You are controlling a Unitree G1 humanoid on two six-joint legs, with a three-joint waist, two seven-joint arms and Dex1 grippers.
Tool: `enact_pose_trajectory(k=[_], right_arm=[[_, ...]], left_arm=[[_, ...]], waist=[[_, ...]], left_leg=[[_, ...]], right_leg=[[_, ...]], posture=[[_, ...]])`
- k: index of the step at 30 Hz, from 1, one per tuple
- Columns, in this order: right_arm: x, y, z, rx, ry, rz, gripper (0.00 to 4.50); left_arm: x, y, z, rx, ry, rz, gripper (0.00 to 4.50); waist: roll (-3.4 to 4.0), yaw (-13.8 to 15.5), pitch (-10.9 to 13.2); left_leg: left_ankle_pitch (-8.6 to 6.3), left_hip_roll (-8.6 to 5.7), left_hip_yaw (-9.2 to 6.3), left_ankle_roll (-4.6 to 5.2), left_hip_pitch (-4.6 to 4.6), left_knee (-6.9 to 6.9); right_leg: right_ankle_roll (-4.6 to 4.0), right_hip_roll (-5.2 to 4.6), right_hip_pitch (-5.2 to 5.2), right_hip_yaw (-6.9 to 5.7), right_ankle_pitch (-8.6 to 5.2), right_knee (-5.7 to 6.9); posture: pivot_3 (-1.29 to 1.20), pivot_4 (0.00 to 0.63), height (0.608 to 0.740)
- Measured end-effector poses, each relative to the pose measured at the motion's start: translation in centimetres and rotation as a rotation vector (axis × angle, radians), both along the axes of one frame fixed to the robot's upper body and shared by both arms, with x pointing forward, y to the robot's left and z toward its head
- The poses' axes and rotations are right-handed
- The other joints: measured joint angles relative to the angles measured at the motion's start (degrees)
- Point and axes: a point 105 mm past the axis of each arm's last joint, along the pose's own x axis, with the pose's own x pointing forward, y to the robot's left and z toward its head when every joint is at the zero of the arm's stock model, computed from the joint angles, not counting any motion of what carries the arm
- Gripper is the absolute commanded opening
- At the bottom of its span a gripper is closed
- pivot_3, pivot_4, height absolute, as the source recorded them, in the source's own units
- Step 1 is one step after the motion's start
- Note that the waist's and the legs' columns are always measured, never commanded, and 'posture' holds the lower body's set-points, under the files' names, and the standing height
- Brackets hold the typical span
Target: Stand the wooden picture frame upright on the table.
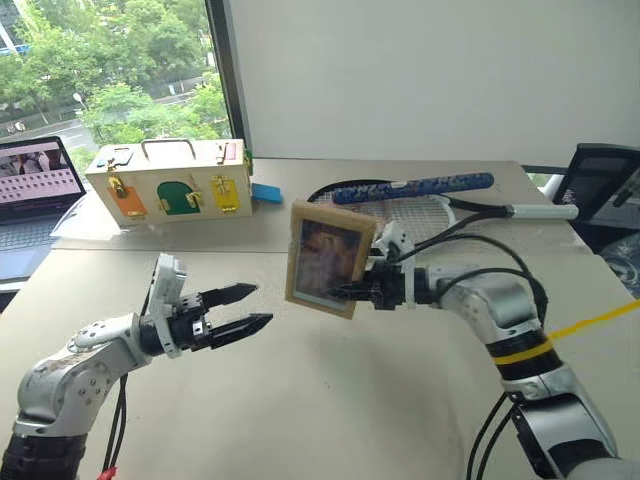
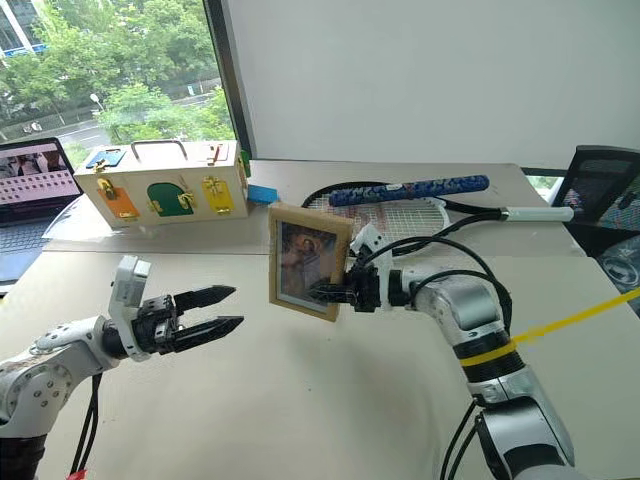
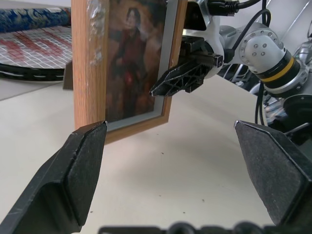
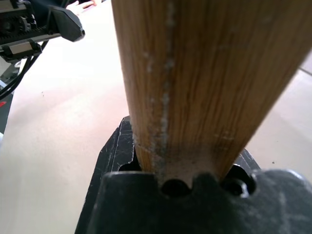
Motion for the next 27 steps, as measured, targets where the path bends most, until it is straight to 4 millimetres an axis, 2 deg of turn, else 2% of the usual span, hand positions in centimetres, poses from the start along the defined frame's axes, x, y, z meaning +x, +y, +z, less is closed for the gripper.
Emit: enact_pose_trajectory(k=[5,13,17,21,27], right_arm=[[1.7,-0.5,-1.5,-0.058,0.013,-0.091,1.24],[1.8,-0.5,-2.6,-0.006,0.110,-0.056,1.24],[0.9,-0.1,-3.0,0.049,0.201,-0.014,1.24],[1.0,-0.4,-2.8,0.071,0.223,-0.026,1.24],[1.3,-0.6,-3.0,0.136,0.272,-0.051,1.24]], left_arm=[[0.0,0.1,0.1,0.011,-0.030,0.003,4.50],[0.5,0.1,0.7,-0.004,-0.087,0.037,4.50],[0.3,1.2,0.2,0.057,-0.115,0.078,4.50],[0.2,2.5,-0.5,0.141,-0.111,0.115,4.50],[-0.3,4.7,-0.1,0.216,-0.105,0.162,4.50]], waist=[[0.00,0.0,0.0],[0.00,-0.9,0.0],[0.00,-1.2,0.0],[0.00,-1.0,0.0],[0.00,-1.2,0.0]], left_leg=[[0.00,0.00,0.00,0.00,-0.01,-0.01],[0.00,0.03,0.00,0.00,0.03,-0.03],[0.00,0.03,0.00,0.00,0.05,-0.04],[0.00,0.03,0.00,0.00,0.06,-0.03],[0.00,0.04,0.01,0.01,0.12,-0.06]], right_leg=[[0.00,0.00,-0.01,-0.01,0.00,-0.01],[0.00,0.02,0.01,-0.02,0.00,0.03],[0.00,0.02,0.03,-0.01,0.00,0.04],[0.00,0.02,0.03,-0.02,0.00,0.05],[0.00,0.02,0.06,-0.02,-0.01,0.05]], posture=[[0.00,0.150,0.722],[0.00,0.150,0.722],[0.00,0.150,0.722],[0.00,0.150,0.722],[0.00,0.150,0.722]])
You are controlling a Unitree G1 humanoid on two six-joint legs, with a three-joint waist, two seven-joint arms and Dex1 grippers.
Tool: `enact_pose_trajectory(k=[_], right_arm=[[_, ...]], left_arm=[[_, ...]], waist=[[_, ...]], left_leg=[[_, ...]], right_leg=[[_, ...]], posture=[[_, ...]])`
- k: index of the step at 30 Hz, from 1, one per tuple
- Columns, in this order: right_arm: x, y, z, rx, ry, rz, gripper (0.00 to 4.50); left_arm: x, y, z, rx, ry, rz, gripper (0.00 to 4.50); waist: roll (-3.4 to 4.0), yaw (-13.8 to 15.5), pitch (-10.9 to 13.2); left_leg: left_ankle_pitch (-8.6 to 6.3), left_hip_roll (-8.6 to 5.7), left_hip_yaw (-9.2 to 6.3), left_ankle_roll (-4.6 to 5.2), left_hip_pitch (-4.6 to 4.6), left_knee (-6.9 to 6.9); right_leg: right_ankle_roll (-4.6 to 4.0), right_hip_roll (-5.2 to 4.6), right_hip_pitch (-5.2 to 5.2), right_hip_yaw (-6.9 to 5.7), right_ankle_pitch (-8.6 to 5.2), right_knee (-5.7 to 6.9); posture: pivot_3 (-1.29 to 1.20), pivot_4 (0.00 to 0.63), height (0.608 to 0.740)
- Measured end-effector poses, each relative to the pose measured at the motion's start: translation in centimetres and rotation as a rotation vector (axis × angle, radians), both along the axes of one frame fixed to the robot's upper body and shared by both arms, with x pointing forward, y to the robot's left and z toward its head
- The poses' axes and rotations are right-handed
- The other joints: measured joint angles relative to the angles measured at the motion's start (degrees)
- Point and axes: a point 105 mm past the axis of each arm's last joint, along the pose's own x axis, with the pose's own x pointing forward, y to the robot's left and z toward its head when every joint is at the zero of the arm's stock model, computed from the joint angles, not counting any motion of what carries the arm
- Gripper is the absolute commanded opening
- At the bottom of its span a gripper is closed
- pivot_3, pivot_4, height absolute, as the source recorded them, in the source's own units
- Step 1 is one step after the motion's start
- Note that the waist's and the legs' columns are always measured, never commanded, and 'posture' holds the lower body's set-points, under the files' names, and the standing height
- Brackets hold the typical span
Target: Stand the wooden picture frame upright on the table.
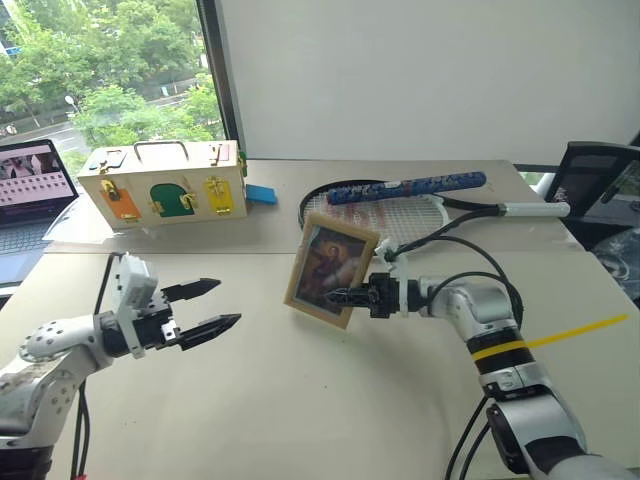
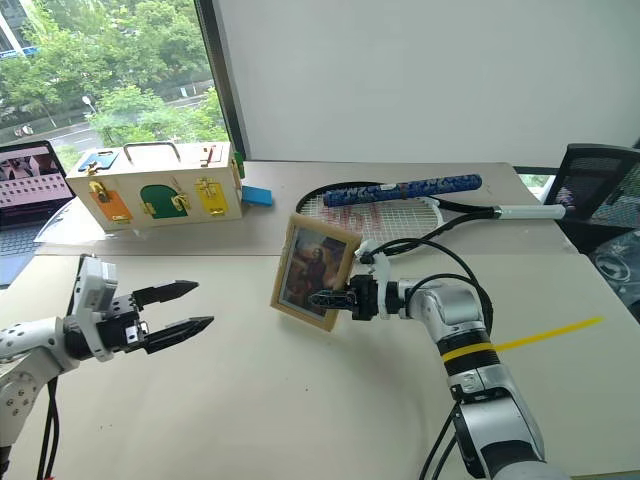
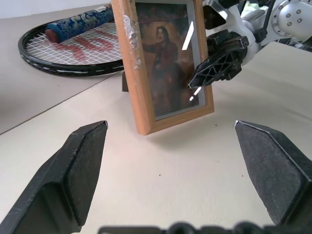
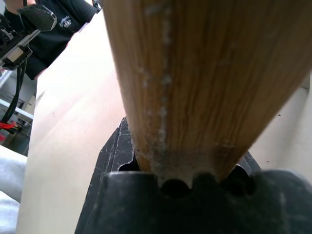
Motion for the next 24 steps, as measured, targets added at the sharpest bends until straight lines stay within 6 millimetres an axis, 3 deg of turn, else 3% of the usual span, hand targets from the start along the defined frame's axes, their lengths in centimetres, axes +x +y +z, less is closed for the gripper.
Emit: enact_pose_trajectory(k=[10,18,20,24], right_arm=[[-0.6,0.5,-0.4,-0.062,-0.043,0.016,1.24],[-0.6,0.8,-0.6,-0.134,-0.099,0.006,1.24],[-0.6,0.7,-0.6,-0.143,-0.104,0.002,2.27],[-1.1,0.0,-2.7,-0.201,-0.029,-0.021,3.52]], left_arm=[[-1.5,1.0,-0.5,0.051,0.063,-0.002,4.50],[-1.7,2.5,1.5,0.051,-0.011,0.040,4.50],[-1.6,2.4,1.9,0.041,-0.029,0.038,4.50],[-1.5,2.3,2.2,0.029,-0.043,0.039,4.50]], waist=[[-0.01,0.0,0.0],[-0.03,0.1,0.0],[-0.03,0.1,0.0],[-0.01,0.1,0.0]], left_leg=[[0.00,0.05,0.02,0.00,0.16,-0.04],[0.00,0.07,0.05,0.00,0.22,-0.07],[0.01,0.07,0.05,0.01,0.22,-0.06],[0.01,0.09,0.12,0.01,0.04,-0.07]], right_leg=[[0.00,0.02,0.10,0.01,-0.04,0.00],[0.05,0.03,0.13,0.01,-0.08,0.01],[0.07,0.03,0.13,0.01,-0.09,0.01],[-0.04,0.02,-0.06,0.05,-0.02,0.01]], posture=[[0.00,0.150,0.722],[0.00,0.150,0.722],[0.00,0.150,0.722],[0.00,0.150,0.722]])
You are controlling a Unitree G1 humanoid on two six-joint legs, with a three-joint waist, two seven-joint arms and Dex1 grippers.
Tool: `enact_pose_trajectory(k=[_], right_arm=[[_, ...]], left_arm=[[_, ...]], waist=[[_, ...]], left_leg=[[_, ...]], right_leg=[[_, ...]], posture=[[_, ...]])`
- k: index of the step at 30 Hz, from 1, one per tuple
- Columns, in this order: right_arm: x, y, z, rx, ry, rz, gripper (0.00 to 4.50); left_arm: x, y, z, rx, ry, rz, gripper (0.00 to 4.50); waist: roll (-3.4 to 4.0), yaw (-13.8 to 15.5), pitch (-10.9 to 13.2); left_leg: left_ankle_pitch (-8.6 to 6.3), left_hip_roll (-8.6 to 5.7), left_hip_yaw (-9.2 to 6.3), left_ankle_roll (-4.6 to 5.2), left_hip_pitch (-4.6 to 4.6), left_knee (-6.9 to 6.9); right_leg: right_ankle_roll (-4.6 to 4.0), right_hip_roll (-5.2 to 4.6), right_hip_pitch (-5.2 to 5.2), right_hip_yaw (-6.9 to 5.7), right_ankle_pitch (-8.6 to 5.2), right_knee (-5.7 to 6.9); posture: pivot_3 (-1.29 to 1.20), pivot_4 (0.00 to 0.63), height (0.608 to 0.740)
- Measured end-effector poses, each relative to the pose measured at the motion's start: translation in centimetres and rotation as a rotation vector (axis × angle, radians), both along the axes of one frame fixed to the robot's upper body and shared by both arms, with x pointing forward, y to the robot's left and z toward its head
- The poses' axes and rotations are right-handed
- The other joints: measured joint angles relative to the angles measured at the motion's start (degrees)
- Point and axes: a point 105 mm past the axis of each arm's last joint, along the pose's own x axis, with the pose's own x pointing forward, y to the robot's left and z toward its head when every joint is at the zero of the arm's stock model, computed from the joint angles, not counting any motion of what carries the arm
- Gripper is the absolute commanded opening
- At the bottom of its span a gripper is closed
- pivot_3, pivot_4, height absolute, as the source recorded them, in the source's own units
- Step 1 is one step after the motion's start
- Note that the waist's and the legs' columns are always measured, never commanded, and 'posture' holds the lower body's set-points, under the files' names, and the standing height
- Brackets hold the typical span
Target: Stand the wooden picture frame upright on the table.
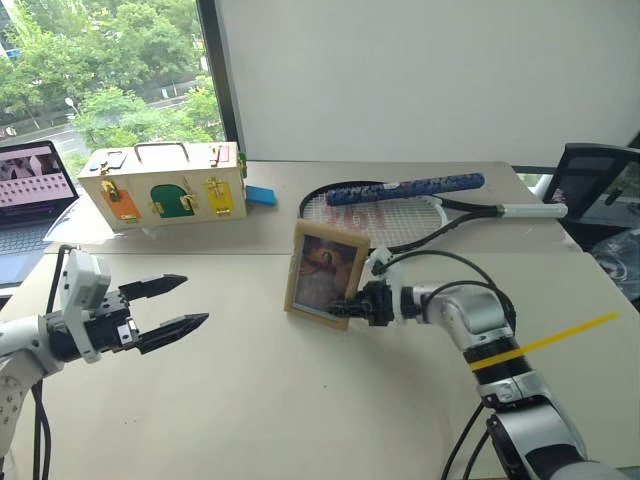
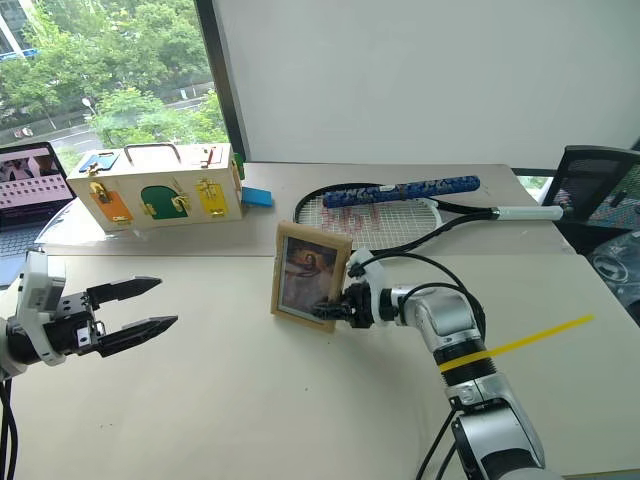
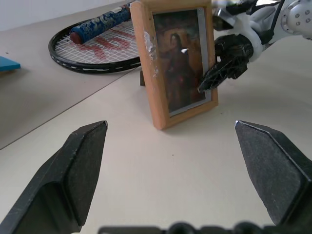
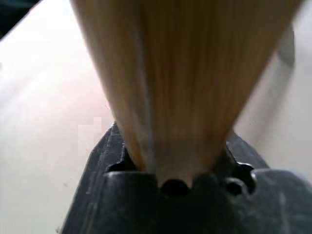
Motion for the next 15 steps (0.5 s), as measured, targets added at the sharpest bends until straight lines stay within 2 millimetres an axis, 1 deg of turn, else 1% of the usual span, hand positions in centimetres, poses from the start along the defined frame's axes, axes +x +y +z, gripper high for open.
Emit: enact_pose_trajectory(k=[1,2,3,5,7,10,13,14,15], right_arm=[[-0.1,0.2,0.2,-0.001,-0.005,0.008,3.77],[-0.2,0.2,0.4,-0.004,-0.009,0.012,4.19],[-0.3,0.2,0.5,-0.008,-0.013,0.013,4.49],[-0.4,-0.1,0.8,-0.023,-0.028,0.010,4.49],[-0.5,-0.8,0.8,-0.046,-0.038,-0.001,4.49],[-1.0,-1.9,1.4,-0.076,-0.068,-0.010,4.49],[-1.1,-4.2,1.5,-0.118,-0.088,-0.066,4.49],[-1.1,-5.3,1.3,-0.130,-0.085,-0.101,4.49],[-1.2,-6.8,1.2,-0.140,-0.081,-0.145,4.49]], left_arm=[[0.1,0.0,0.1,-0.003,-0.007,0.000,4.50],[0.2,-0.1,0.4,-0.007,-0.019,-0.002,4.50],[0.2,-0.2,0.6,-0.008,-0.031,-0.004,4.50],[0.3,-0.3,0.9,-0.009,-0.045,-0.007,4.50],[0.4,-0.2,0.9,-0.010,-0.046,-0.006,4.50],[0.4,-0.3,0.9,-0.015,-0.044,-0.008,4.50],[0.8,-0.6,1.2,-0.039,-0.055,-0.013,4.50],[1.0,-0.6,1.4,-0.056,-0.056,-0.007,4.50],[1.3,-0.7,1.8,-0.090,-0.058,-0.004,4.50]], waist=[[-0.01,0.0,0.0],[-0.01,0.0,0.0],[0.00,0.0,0.0],[0.00,0.0,0.0],[0.00,0.0,0.0],[-0.01,0.1,0.0],[-0.02,0.4,0.0],[-0.02,0.5,0.0],[-0.02,0.7,0.0]], left_leg=[[0.00,0.00,0.00,0.00,0.00,-0.02],[0.00,0.02,0.00,0.00,0.00,-0.02],[0.00,0.02,0.00,0.00,0.00,-0.02],[0.00,0.02,0.00,0.00,0.00,-0.02],[0.00,0.02,0.01,0.00,-0.03,-0.02],[0.00,0.02,0.01,0.00,-0.18,-0.02],[0.00,0.02,0.02,0.01,-0.20,-0.01],[0.00,0.02,0.02,0.01,-0.20,0.00],[0.00,0.02,0.02,0.01,-0.23,0.00]], right_leg=[[-0.02,0.01,0.00,-0.01,0.01,0.02],[-0.02,0.02,-0.01,-0.02,0.01,0.02],[-0.02,0.02,-0.01,-0.01,0.01,0.02],[-0.01,0.02,-0.01,-0.01,0.00,0.01],[-0.01,0.01,-0.03,-0.01,0.00,0.01],[-0.02,0.01,-0.18,-0.01,0.01,0.01],[-0.01,0.00,-0.18,-0.02,0.00,0.00],[-0.01,0.00,-0.18,-0.02,0.00,0.00],[-0.01,-0.01,-0.19,-0.03,0.00,0.00]], posture=[[0.00,0.150,0.722],[0.00,0.150,0.722],[0.00,0.150,0.722],[0.00,0.150,0.722],[0.00,0.150,0.722],[0.00,0.150,0.722],[0.00,0.150,0.722],[0.00,0.150,0.722],[0.00,0.150,0.722]])
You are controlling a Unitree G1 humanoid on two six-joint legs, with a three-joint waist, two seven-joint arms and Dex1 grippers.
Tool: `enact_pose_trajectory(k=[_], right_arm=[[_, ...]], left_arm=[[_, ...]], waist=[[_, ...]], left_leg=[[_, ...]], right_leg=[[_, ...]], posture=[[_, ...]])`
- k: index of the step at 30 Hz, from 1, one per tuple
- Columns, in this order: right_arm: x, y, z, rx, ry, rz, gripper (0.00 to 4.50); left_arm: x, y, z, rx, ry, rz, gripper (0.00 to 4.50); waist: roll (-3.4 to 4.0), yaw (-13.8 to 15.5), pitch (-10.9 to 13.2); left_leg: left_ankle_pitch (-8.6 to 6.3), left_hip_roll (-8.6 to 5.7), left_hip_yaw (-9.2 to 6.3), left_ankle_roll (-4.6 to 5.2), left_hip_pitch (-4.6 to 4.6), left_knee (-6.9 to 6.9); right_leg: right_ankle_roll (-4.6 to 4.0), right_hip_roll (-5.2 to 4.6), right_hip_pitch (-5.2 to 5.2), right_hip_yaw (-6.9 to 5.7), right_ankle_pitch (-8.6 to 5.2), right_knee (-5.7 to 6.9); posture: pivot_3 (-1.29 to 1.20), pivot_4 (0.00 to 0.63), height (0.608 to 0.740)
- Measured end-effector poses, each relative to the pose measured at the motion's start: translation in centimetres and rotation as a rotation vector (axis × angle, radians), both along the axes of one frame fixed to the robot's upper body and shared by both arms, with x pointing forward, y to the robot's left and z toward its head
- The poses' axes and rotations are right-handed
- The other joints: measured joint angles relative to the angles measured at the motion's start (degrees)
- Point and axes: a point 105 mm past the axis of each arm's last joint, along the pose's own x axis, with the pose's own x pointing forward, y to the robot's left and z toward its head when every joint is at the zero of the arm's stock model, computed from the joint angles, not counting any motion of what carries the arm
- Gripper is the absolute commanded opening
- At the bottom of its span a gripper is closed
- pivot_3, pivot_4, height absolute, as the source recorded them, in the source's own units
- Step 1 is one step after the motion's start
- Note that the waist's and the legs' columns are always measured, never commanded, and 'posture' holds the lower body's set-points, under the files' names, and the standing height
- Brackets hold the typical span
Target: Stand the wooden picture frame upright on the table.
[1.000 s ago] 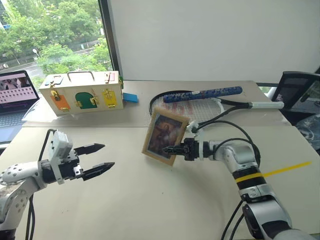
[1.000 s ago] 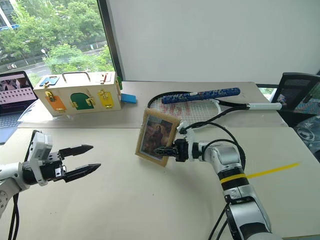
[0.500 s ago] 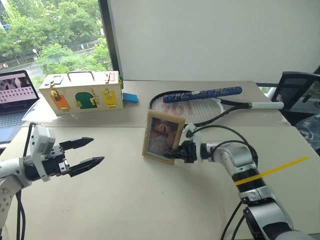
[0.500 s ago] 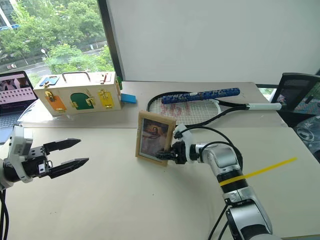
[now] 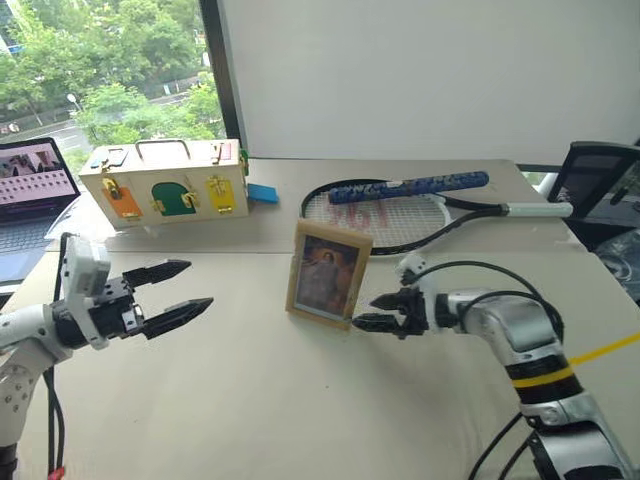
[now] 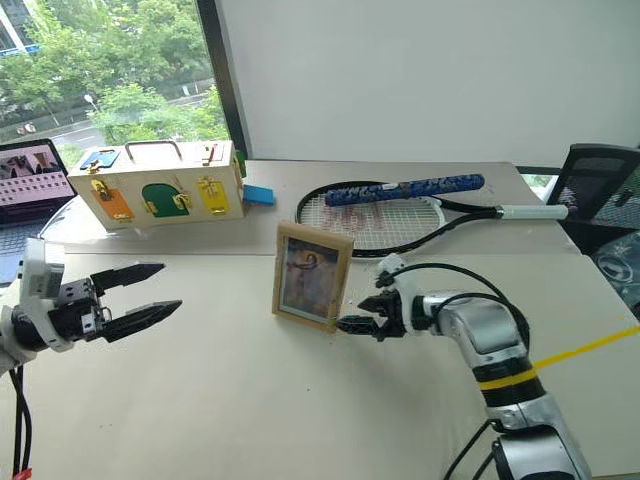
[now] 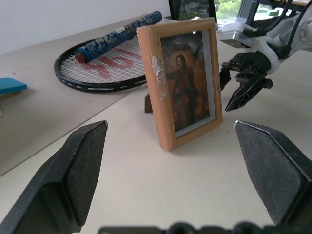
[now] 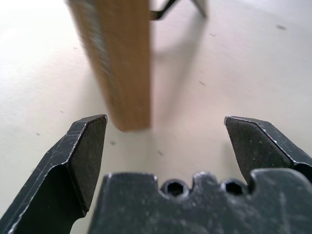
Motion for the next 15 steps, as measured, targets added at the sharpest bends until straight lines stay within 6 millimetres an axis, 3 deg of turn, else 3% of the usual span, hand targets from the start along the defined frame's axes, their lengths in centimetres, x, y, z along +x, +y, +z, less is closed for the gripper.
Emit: enact_pose_trajectory(k=[3,7,11,15], right_arm=[[-0.8,-4.1,0.6,0.023,-0.017,-0.106,4.49],[-2.7,-7.9,2.7,0.018,-0.273,-0.130,4.49],[-3.7,-6.6,3.4,0.050,-0.442,-0.082,4.49],[-3.8,-6.4,3.6,0.044,-0.484,-0.100,4.49]], left_arm=[[0.5,0.3,0.4,-0.041,0.018,0.027,4.50],[2.0,1.0,-0.8,-0.076,0.115,0.106,4.50],[4.7,0.2,-3.0,-0.020,0.132,0.192,4.50],[5.5,-1.0,-4.6,0.074,0.101,0.215,4.50]], waist=[[0.00,0.3,0.0],[0.00,0.4,0.0],[-0.01,-0.4,0.0],[-0.01,-0.6,0.0]], left_leg=[[-0.01,0.00,0.05,0.02,-0.02,0.00],[-0.04,0.01,0.09,0.08,0.05,0.00],[0.09,0.01,0.15,0.11,0.11,0.10],[0.10,0.01,0.16,0.12,0.11,0.10]], right_leg=[[0.00,-0.01,-0.02,0.02,0.00,-0.02],[0.17,0.00,0.01,0.03,-0.11,0.01],[0.41,-0.01,0.15,0.07,-0.12,-0.03],[0.10,-0.01,0.16,0.09,0.09,-0.02]], posture=[[0.00,0.150,0.722],[0.00,0.150,0.722],[0.00,0.150,0.722],[0.00,0.150,0.722]])
